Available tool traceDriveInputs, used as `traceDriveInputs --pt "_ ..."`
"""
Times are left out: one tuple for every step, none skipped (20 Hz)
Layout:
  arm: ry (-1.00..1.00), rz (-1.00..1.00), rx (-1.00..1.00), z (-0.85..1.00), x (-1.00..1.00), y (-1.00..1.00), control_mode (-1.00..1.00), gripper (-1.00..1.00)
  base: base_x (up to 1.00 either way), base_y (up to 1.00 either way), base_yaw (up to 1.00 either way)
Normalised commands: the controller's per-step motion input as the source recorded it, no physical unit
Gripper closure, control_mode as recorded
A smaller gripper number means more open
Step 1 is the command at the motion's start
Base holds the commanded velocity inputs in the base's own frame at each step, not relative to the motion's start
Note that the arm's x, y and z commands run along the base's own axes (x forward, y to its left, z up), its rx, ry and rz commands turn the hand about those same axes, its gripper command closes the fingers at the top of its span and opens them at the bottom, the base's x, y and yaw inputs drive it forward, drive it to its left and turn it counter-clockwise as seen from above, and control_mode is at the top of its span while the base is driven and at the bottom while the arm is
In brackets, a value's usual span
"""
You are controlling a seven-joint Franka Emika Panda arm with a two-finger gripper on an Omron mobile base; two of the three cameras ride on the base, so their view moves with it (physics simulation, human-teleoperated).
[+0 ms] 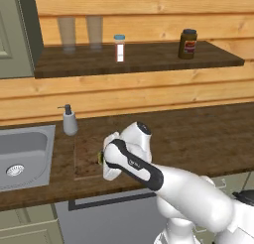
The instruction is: Pick up the sponge from the counter and clean the cutting board by briefly scrubbing or pressing down on the cutting board. Once finished, release the sponge.
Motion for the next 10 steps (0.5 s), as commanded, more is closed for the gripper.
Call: traceDriveInputs --pt "0.67 -0.04 0.0 0.49 0.26 0.0 -1.0 1.0 0.0 0.0 0.0" --pt "0.67 -0.01 0.0 0.47 0.3 0.0 -1.0 1.0 0.0 0.0 0.0" --pt "0.66 0.0 0.0 0.5 0.29 0.0 -1.0 1.0 0.0 0.0 0.0" --pt "0.57 0.0 0.01 0.41 0.33 0.0 -1.0 1.0 0.0 0.0 0.0" --pt "0.13 0.0 0.0 0.09 0.09 0.0 -1.0 1.0 0.0 0.0 0.0" --pt "-0.09 0.0 0.0 0.0 0.0 0.0 -1.0 1.0 0.0 0.0 0.0" --pt "-0.3 0.0 0.0 -0.17 0.0 0.0 -1.0 1.0 0.0 0.0 0.0" --pt "-0.19 0.03 0.03 -0.13 0.0 -0.19 -1.0 1.0 0.0 0.0 0.0" --pt "-0.37 0.05 0.0 -0.29 -0.02 0.0 -1.0 1.0 0.0 0.0 0.0" --pt "-0.41 0.07 0.0 -0.46 -0.04 -0.02 -1.0 1.0 0.0 0.0 0.0"
